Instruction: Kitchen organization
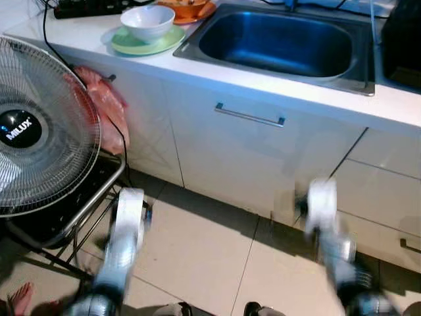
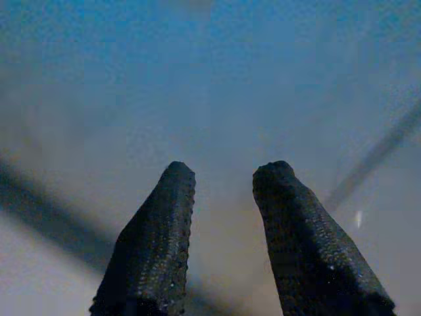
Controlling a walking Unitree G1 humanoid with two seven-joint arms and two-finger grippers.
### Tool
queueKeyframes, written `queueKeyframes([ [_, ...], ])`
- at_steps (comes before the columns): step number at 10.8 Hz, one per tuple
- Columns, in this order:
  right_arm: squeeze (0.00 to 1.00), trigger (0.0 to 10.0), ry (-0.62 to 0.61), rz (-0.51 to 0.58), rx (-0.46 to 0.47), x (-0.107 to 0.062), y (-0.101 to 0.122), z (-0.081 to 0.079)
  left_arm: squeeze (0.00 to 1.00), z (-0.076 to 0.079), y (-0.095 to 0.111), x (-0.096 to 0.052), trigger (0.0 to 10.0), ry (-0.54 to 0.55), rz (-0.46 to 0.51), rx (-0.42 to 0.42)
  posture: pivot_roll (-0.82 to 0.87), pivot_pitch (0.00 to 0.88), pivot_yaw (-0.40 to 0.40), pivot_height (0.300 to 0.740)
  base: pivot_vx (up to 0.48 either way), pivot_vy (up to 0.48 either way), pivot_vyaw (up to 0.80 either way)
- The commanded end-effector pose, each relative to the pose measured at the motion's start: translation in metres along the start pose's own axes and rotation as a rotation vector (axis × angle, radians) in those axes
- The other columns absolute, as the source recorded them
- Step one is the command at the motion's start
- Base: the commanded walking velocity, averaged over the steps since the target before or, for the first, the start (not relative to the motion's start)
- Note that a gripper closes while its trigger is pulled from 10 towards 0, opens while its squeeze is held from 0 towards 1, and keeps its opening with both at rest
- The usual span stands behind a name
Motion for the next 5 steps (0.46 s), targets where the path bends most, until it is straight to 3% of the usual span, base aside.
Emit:
queueKeyframes([
  [1,0.00,10.0,-0.003,0.129,0.014,0.009,0.033,0.003,0.00,-0.009,0.028,0.007,10.0,0.042,0.110,0.007,-0.02,0.133,0.043,0.740,0.000,0.000,0.00],
  [2,0.00,10.0,-0.004,0.230,0.030,0.017,0.064,0.003,0.00,-0.014,0.056,0.013,10.0,0.062,0.210,-0.001,-0.02,0.133,0.044,0.740,0.000,0.000,0.00],
  [3,0.00,10.0,0.030,0.415,0.053,0.024,0.121,-0.009,0.00,-0.024,0.114,0.016,10.0,0.097,0.402,-0.022,-0.02,0.131,0.043,0.740,0.000,0.000,0.00],
  [5,0.00,10.0,0.072,0.511,0.071,0.022,0.152,-0.023,0.00,-0.026,0.160,0.008,10.0,0.111,0.558,0.002,-0.01,0.132,0.039,0.740,0.000,0.000,0.00],
])
Point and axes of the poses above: a point about 5 cm out from each wrist's last joint towards the gripper, its own x axis pointing out of the wrist towards the gripper, its own y axis along the axis of the wrist's last joint, z = x × y, the point moved 4 cm from there along x, pointing out of the wrist towards the gripper, and after that the axes turned 8 degrees about x, right-handed, at the moved point
